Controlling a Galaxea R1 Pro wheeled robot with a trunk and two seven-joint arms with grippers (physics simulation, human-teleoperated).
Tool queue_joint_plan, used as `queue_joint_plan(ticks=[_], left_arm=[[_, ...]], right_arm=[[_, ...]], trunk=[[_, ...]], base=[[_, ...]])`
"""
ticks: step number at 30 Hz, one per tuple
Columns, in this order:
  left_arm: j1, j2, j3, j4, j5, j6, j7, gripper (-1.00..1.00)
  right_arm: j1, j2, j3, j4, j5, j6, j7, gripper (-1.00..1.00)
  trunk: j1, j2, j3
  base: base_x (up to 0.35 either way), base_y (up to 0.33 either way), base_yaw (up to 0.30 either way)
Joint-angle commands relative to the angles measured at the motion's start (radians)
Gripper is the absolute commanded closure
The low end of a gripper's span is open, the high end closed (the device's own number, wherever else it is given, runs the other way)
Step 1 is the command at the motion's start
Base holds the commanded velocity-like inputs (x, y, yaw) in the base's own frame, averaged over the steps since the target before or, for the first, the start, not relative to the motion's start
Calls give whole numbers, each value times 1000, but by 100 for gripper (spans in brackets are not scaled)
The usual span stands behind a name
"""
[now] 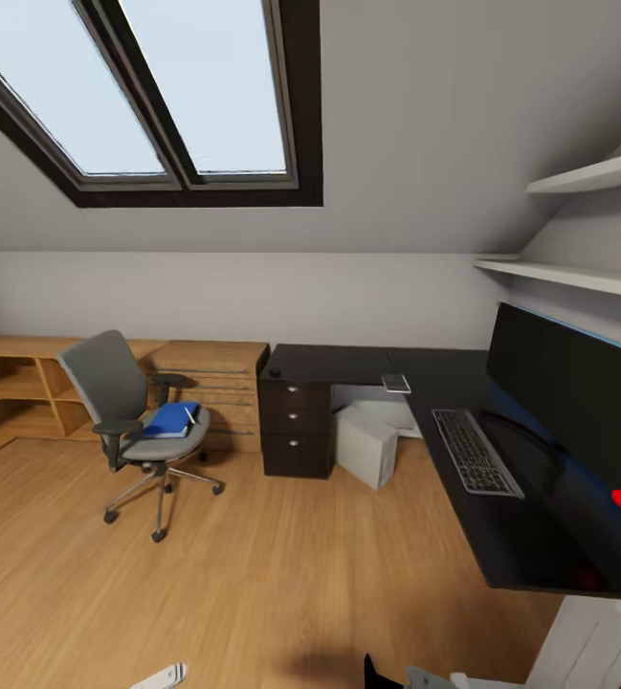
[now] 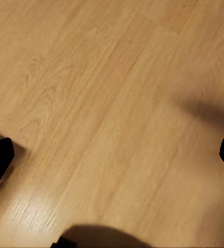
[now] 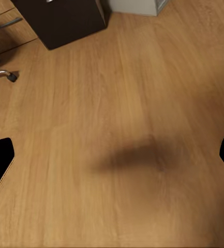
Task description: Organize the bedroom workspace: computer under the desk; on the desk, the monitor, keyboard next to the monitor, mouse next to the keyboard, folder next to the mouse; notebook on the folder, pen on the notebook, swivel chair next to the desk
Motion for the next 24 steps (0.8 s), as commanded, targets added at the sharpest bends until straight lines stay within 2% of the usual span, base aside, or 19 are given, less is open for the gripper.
queue_joint_plan(ticks=[1, 12, 20, 24], left_arm=[[-1, 2, -7, -2, 6, 2, 8, -100], [-1, 2, -8, -2, 4, 2, 9, -100], [-1, 2, -9, -1, 2, 2, 9, -100], [-1, 1, -9, -1, -26, 2, 9, -100]], right_arm=[[-1, 0, 3, 1, -11, -5, 6, -100], [-1, 0, 2, 1, -13, -5, 6, -100], [-1, -3, -1, 1, -15, -7, 6, -100], [-1, -5, -4, 1, -16, -7, 6, -100]], trunk=[[1, -1, -1], [1, -1, -1], [1, -1, -1], [1, -1, -1]], base=[[252, 205, 277], [283, 168, 254], [323, 35, 68], [329, 7, 14]])
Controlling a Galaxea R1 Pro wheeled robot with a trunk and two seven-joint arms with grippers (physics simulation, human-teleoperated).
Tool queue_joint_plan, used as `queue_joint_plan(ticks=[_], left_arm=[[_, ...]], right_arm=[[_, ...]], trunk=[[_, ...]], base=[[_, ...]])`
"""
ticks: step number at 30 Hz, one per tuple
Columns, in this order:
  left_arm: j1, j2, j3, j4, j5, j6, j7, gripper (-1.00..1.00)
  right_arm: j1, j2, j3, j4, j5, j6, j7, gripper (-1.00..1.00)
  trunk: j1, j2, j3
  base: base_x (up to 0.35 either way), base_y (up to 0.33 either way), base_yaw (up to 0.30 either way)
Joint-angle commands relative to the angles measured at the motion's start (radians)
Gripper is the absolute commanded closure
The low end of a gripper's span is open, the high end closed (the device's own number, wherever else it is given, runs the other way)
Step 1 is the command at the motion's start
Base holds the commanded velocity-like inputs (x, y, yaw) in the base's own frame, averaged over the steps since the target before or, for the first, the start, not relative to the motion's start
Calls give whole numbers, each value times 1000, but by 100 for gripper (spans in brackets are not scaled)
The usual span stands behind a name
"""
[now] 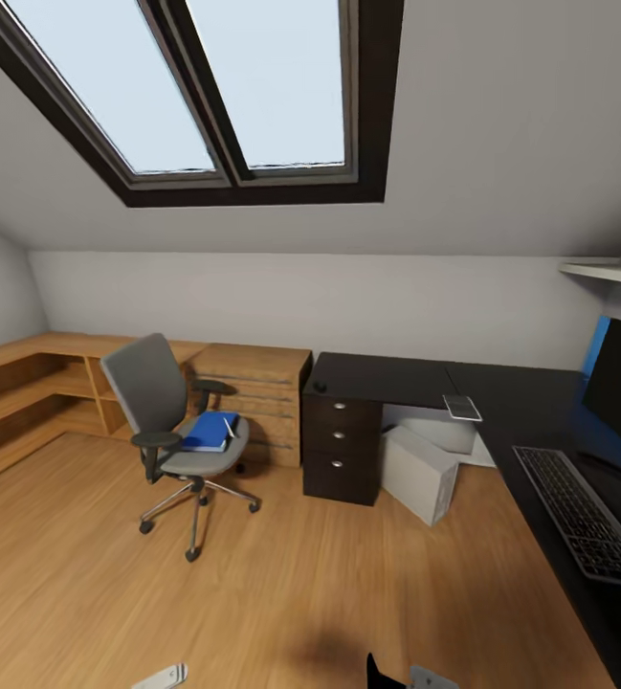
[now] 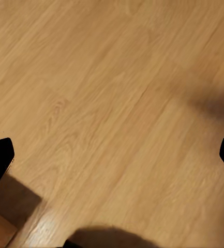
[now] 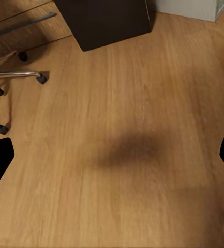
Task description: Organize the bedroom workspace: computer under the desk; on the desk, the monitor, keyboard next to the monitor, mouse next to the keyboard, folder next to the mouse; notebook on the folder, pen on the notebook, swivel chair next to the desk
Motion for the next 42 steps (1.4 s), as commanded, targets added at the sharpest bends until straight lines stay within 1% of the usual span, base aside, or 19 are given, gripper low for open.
queue_joint_plan(ticks=[1, 5, 9, 28, 32, 42], left_arm=[[-1, 1, -6, -2, -3, 3, 9, -100], [-1, -1, -5, -2, -38, 3, 10, -100], [-1, -2, -5, -2, -50, 3, 11, -100], [-1, -2, -5, -2, -58, 2, 11, -100], [-1, -2, -5, -2, -59, 2, 10, -100], [-1, -1, -5, -2, -59, 1, 9, -100]], right_arm=[[-1, 0, 5, 1, -11, -5, 5, -100], [-1, -1, 4, 1, -12, -5, 5, -100], [-1, -2, 3, 1, -12, -5, 5, -100], [-1, -3, 7, 2, -6, -5, 5, -100], [-1, -4, 7, 2, -6, -5, 5, -100], [-1, -4, 8, 2, -6, -5, 5, -100]], trunk=[[1, -1, -1], [1, -1, -1], [1, -1, -1], [1, -1, -1], [1, -1, -1], [-38, 69, 30]], base=[[329, 4, 7], [329, 2, 4], [330, 1, 1], [330, 0, 0], [321, -85, 0], [247, -239, 0]])
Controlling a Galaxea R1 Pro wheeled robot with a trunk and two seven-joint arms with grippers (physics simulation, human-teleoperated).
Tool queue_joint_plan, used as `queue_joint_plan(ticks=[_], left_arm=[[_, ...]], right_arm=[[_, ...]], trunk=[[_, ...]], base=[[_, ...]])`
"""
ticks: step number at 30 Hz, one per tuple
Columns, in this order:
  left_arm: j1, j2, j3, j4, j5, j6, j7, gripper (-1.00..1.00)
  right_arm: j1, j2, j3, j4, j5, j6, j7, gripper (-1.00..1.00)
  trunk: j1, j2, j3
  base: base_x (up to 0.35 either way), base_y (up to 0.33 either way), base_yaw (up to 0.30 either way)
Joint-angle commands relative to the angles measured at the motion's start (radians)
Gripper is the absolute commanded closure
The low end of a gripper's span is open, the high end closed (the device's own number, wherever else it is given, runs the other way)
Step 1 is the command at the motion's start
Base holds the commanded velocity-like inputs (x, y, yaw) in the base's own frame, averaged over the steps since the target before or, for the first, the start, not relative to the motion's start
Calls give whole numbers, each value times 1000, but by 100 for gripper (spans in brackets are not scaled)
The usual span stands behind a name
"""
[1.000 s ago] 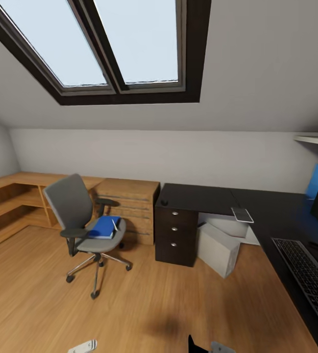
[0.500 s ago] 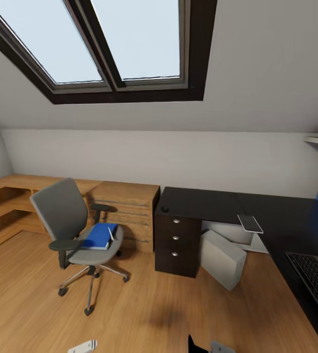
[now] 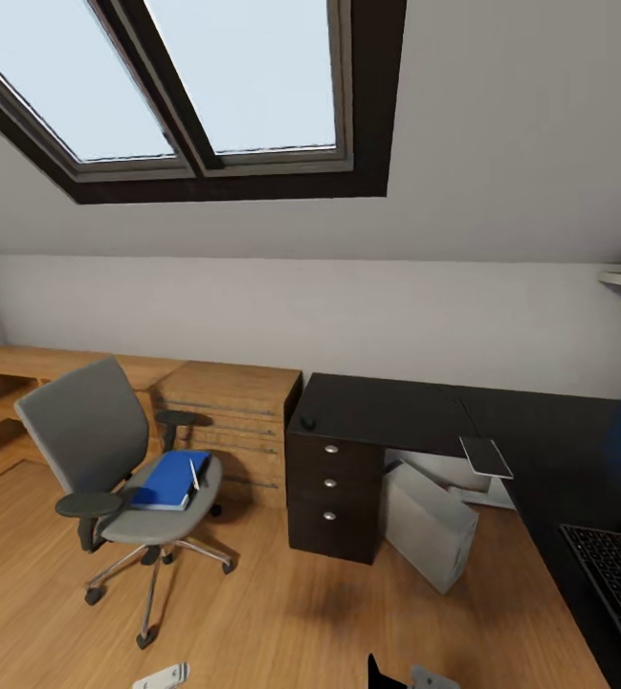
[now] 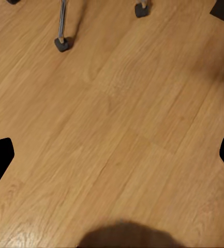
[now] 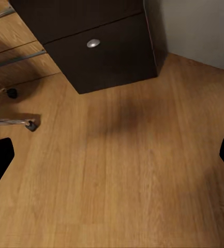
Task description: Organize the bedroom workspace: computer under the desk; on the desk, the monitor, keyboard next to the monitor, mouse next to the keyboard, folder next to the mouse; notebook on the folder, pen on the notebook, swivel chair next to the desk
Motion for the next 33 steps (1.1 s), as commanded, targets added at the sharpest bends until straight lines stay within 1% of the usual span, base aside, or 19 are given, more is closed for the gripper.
queue_joint_plan(ticks=[1, 15, 23, 33], left_arm=[[-1, 2, -6, -2, 6, 4, 9, -100], [-1, 2, -4, -2, 6, 4, 9, -100], [-1, 2, -5, -2, 6, 4, 9, -100], [-1, 2, -4, -2, 7, 3, 9, -100]], right_arm=[[-1, 0, 5, 1, -11, -4, 5, -100], [-1, 0, 5, 1, -11, -4, 5, -100], [-1, 0, 6, 1, -11, -4, 5, -100], [-1, 0, 7, 1, -11, -4, 5, -100]], trunk=[[-3, 6, 2], [-57, 104, 46], [-88, 160, 71], [-88, 160, 71]], base=[[228, -264, 0], [233, -260, 0], [284, -190, 0], [328, -40, 0]])
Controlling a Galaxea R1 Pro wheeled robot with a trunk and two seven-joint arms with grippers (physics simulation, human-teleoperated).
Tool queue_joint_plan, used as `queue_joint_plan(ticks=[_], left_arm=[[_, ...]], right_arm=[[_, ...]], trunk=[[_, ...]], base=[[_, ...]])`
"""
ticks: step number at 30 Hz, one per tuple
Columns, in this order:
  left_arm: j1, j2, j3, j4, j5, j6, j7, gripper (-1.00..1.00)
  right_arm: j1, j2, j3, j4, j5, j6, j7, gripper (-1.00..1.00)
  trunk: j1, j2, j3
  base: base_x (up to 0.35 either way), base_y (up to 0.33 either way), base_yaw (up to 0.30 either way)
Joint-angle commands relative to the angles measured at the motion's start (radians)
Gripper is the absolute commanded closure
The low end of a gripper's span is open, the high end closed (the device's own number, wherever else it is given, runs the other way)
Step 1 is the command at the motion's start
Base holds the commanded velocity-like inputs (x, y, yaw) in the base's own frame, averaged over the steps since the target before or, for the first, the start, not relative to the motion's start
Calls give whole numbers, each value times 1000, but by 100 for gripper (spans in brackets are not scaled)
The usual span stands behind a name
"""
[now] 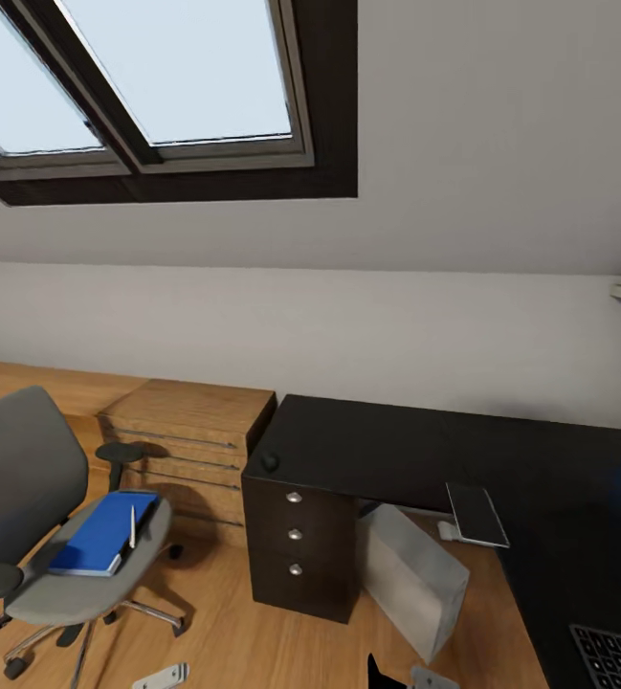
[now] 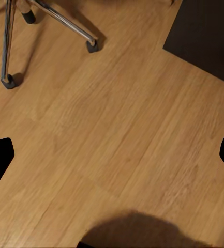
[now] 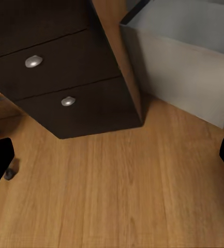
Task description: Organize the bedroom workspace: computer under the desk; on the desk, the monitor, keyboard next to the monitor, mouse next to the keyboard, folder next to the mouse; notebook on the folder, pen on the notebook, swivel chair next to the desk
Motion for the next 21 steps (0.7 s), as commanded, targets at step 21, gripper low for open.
queue_joint_plan(ticks=[21], left_arm=[[-1, 3, -4, -4, 6, 3, 9, -100]], right_arm=[[-1, 1, 4, 1, -11, -3, 5, -100]], trunk=[[1, -1, -1]], base=[[256, -1, 0]])
